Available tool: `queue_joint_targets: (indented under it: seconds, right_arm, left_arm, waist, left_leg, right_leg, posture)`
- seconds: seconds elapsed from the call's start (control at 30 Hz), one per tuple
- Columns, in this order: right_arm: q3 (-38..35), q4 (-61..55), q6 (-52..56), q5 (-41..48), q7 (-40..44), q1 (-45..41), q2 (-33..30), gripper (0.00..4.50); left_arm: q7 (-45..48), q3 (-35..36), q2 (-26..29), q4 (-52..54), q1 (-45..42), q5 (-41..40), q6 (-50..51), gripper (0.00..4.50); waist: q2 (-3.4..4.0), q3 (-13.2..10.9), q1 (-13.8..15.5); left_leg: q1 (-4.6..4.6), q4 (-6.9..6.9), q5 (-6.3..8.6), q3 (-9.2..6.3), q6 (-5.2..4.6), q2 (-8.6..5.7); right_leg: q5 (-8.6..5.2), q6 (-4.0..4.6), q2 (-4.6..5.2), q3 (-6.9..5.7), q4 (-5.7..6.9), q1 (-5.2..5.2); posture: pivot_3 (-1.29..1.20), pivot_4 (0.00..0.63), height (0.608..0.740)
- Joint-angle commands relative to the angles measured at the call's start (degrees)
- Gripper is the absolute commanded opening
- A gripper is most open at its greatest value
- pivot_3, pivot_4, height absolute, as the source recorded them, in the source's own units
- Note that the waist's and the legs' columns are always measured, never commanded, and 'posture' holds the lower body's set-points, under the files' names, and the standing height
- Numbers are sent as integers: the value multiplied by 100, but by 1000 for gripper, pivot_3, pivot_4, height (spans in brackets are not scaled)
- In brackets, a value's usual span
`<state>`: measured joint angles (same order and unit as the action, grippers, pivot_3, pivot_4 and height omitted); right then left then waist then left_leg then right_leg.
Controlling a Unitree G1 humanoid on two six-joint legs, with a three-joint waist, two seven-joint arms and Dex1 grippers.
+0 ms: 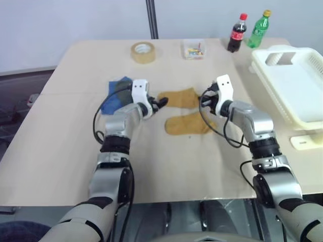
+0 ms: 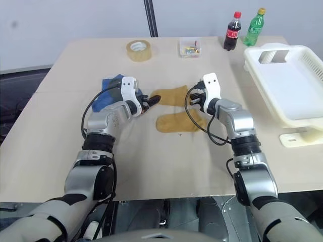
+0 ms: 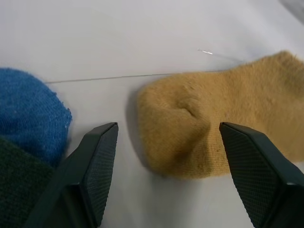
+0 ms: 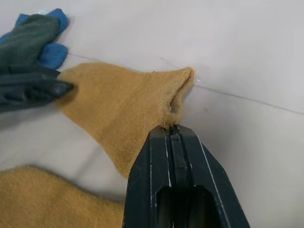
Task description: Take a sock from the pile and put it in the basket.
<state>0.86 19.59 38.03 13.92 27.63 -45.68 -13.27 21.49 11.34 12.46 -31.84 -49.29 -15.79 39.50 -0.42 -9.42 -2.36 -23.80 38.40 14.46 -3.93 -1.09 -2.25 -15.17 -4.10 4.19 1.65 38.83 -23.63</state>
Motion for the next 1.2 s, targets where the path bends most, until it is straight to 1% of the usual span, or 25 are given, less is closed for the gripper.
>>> queue_joint_targets:
  seconds: [0.03, 0.13, 0.17, 0.2, 0.23, 0.27, 0.3, 0.33, 0.4, 0.43, 0.53, 0.67, 0.8, 0.9, 1.0, 1.1, 1.2]
  right_arm:
    - [10, -292, -90, -8, 65, -33, -41, 34]
    - [7, -305, -89, -6, 64, -24, -44, 34]
    - [9, -312, -88, -5, 65, -21, -45, 0]
    - [10, -313, -89, -5, 67, -21, -47, 0]
    - [9, -313, -88, -6, 67, -21, -47, 0]
    - [8, -313, -87, -7, 67, -22, -47, 0]
    - [5, -302, -93, -13, 63, -26, -46, 0]
    - [1, -292, -99, -17, 59, -31, -44, 0]
    - [-6, -292, -101, -19, 52, -30, -39, 0]
    - [-5, -293, -102, -21, 51, -29, -38, 0]
    - [-3, -293, -103, -29, 47, -34, -34, 0]
    - [-41, -454, -33, -17, 43, 12, -87, 0]
    - [-165, -1413, 596, 174, 45, 258, -347, 0]
    - [-333, -2602, 1512, 557, 51, 619, -598, 0]
    - [-448, -3392, 2195, 843, 10, 922, -796, 0]
    - [-570, -4098, 2869, 1109, -60, 1258, -992, 0]
    - [-684, -4575, 3463, 1331, -151, 1474, -1111, 0]
  left_arm:
    - [-224, 143, -138, -125, -146, -206, 446, 3663]
    - [-336, 135, -130, -225, -202, -170, 577, 3663]
    - [-334, 47, -99, -245, -196, -92, 562, 3097]
    - [-363, 12, -86, -282, -196, -48, 549, 2918]
    - [-339, -46, -62, -307, -192, -4, 536, 2319]
    - [-326, -66, -52, -328, -194, 9, 536, 1969]
    - [-311, -102, -42, -344, -190, 36, 537, 1505]
    - [-297, -117, -40, -363, -191, 47, 532, 1132]
    - [-303, -114, -50, -400, -199, 48, 503, 180]
    - [-307, -100, -55, -417, -207, 39, 487, 82]
    - [-264, -91, -57, -373, -203, 23, 360, 82]
    - [-57, -73, -97, 245, 24, -205, 463, 82]
    - [95, -13, -232, 2137, 733, -893, 1199, 82]
    - [47, 108, -547, 3792, 1552, -1671, 1751, 82]
    - [-191, 14, -716, 4768, 2117, -2010, 2169, 82]
    - [-409, 21, -871, 5718, 2595, -2389, 2342, 82]
    - [-722, 136, -830, 6169, 2981, -2549, 2597, 82]
  waist:
    - [0, 0, 6]
    - [0, 0, 8]
    - [0, 1, 7]
    - [0, 1, 6]
    - [0, 1, 7]
    - [0, 1, 7]
    - [0, 1, 9]
    - [0, 1, 10]
    - [0, 1, 14]
    - [0, 1, 18]
    - [0, 1, 23]
    - [0, 1, 17]
    - [0, 1, 12]
    - [-1, 1, 12]
    - [0, 1, 13]
    - [0, 1, 25]
    - [0, 1, 32]
  left_leg:
    - [0, 0, 0, 0, 0, 0]
    - [0, 0, 0, 0, 0, -1]
    - [0, 0, 0, 0, 0, -1]
    - [0, 0, 0, 0, 0, -1]
    - [0, 0, 0, 0, 0, -1]
    - [0, 0, 0, 0, 0, -1]
    - [0, 0, 0, 0, 0, -1]
    - [0, 0, 0, 0, 0, -1]
    - [0, 0, 0, 0, 0, -2]
    - [0, 0, 0, 0, 0, -2]
    - [0, 0, 0, 0, 0, -2]
    - [0, 0, 0, 0, 0, -2]
    - [-6, -2, 0, 1, 0, 0]
    - [-8, -2, 0, 4, 0, 1]
    - [-9, -8, 2, 14, -1, 14]
    - [1, -5, 4, 23, -5, 19]
    - [9, -2, 14, 24, -22, 22]
  right_leg:
    - [0, 0, 0, 0, 0, 0]
    - [0, 0, 1, 0, 0, 0]
    - [0, 0, 1, 0, 0, 0]
    - [0, 0, 2, 1, 0, 0]
    - [0, 0, 1, 1, 0, 0]
    - [0, 0, 1, 0, 0, 0]
    - [0, 0, 1, 0, 0, 0]
    - [0, 0, 2, 0, 0, 0]
    - [0, 0, 3, 0, 0, 1]
    - [0, 0, 3, 0, 0, 1]
    - [0, 0, 4, 0, 0, 1]
    - [0, 0, 5, 0, 0, 0]
    - [0, 0, 6, 3, -2, -6]
    - [0, 0, 6, 10, -1, -10]
    - [0, 0, 5, 25, -8, -12]
    - [0, 1, -2, 35, -2, -9]
    - [1, 2, -4, 34, 3, -3]
  posture:
    - [0, 150, 738]
    - [0, 150, 738]
    - [0, 150, 738]
    - [0, 150, 738]
    - [0, 150, 738]
    - [0, 150, 738]
    - [0, 150, 738]
    - [0, 150, 738]
    - [0, 150, 738]
    - [0, 150, 738]
    - [0, 150, 738]
    - [0, 150, 738]
    - [0, 150, 738]
    - [0, 150, 738]
    - [0, 150, 738]
    - [0, 150, 738]
    - [0, 150, 738]
